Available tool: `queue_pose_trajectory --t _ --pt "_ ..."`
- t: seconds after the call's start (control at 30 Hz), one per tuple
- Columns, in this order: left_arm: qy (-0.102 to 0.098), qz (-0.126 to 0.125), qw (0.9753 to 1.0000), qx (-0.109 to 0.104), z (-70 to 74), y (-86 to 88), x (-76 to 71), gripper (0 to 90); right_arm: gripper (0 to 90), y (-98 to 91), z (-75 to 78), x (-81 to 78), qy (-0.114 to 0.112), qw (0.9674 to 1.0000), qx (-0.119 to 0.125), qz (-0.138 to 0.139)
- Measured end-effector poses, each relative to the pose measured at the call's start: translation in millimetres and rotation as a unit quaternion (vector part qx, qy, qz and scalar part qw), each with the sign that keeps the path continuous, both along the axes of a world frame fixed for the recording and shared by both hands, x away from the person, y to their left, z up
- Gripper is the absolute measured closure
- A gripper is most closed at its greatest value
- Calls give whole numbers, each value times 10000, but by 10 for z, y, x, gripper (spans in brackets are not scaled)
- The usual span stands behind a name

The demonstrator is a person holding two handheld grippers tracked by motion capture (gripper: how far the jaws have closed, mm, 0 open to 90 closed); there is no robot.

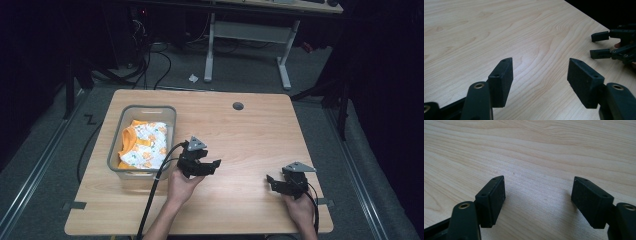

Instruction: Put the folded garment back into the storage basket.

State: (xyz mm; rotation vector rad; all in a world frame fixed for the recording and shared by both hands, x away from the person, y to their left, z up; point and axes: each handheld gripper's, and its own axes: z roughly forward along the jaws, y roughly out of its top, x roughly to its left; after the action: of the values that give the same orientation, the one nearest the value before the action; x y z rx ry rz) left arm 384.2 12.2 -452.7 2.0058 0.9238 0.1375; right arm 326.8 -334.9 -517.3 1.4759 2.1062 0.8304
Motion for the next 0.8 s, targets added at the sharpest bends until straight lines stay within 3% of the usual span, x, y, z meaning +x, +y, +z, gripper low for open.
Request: queue_pose_trajectory --t 0.33,0.53,0.8 --pt "103 -5 9999 83 -133 -70 12 380 276 0 0 0 1 10000 0 0" --pt "203 68 9998 0 -212 -55 -6 380 276 0 0 0 -1 10000 -1 1" --pt "254 122 9995 165 -340 -85 -8 380 276 0 0 0 0 10000 0 0"
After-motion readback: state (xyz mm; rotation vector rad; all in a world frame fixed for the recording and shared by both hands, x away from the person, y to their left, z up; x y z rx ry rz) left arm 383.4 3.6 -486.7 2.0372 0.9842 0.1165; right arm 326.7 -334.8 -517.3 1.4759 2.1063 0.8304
